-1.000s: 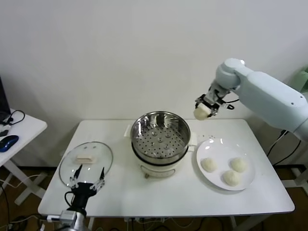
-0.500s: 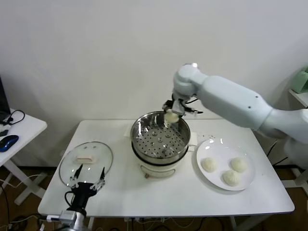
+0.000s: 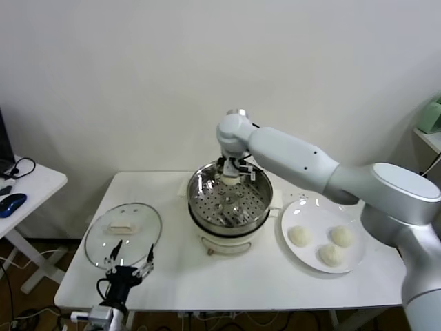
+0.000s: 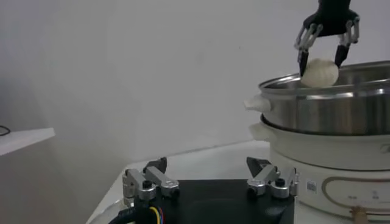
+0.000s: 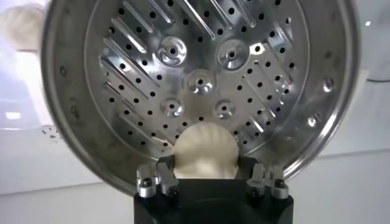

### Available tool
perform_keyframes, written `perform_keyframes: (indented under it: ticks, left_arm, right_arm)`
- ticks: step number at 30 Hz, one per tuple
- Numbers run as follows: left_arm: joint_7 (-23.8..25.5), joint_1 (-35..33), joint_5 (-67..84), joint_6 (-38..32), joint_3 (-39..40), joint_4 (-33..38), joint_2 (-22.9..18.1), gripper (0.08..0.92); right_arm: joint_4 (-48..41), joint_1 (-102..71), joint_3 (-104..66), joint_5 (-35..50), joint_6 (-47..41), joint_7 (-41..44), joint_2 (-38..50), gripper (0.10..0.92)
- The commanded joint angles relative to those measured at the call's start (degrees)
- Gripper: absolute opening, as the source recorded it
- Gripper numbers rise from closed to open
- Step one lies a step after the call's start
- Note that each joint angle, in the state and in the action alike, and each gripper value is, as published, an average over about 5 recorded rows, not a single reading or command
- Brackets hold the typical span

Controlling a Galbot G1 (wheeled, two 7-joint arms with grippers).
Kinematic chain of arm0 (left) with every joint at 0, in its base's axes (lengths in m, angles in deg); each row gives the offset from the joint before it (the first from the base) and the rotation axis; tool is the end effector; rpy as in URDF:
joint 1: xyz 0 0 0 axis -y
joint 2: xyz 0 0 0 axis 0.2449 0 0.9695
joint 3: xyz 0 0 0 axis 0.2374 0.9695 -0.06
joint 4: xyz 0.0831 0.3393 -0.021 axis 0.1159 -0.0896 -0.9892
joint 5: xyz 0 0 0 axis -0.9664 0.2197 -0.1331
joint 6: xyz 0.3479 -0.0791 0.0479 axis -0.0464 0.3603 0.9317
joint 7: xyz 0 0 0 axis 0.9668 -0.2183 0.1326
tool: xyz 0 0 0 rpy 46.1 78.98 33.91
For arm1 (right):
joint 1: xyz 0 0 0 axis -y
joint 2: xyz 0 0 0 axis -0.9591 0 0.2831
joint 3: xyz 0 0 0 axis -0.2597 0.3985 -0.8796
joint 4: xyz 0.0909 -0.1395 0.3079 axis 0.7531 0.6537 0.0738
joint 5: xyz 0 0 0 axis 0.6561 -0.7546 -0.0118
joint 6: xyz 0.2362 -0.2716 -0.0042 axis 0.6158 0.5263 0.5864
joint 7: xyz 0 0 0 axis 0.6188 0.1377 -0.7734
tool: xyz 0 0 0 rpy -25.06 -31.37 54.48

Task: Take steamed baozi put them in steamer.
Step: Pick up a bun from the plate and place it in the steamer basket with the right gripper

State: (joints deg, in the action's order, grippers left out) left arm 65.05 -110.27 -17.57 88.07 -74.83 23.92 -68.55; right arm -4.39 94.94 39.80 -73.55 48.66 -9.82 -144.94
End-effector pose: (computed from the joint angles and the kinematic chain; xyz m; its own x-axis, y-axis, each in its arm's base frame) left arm 0.1573 0.0620 -0.3511 -0.9873 0.0078 0.1584 0.0363 0.9835 0.1774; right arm 0.5841 0.1899 -0.0880 -0.4118 0.0098 0.9112 -0.1201 -0.9918 -0.0436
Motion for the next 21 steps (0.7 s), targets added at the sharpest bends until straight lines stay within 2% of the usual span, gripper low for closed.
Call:
perform_keyframes:
  ticks: [1,21]
  left_arm:
    - [-0.1,0.0,-0.1,-0.1,0.3,-0.6,0.0,0.823]
    - [-0.5,0.4,-0.2,0.2,0.4,-1.6,-0.7,0.823]
  right_arm:
    - [-4.4,-1.6,0.0,-4.0,1.3,-0.8,-2.6,0.693]
    - [-6.9,-3.5,-0.5,-3.3,1.6,-1.8,-3.2,0.715]
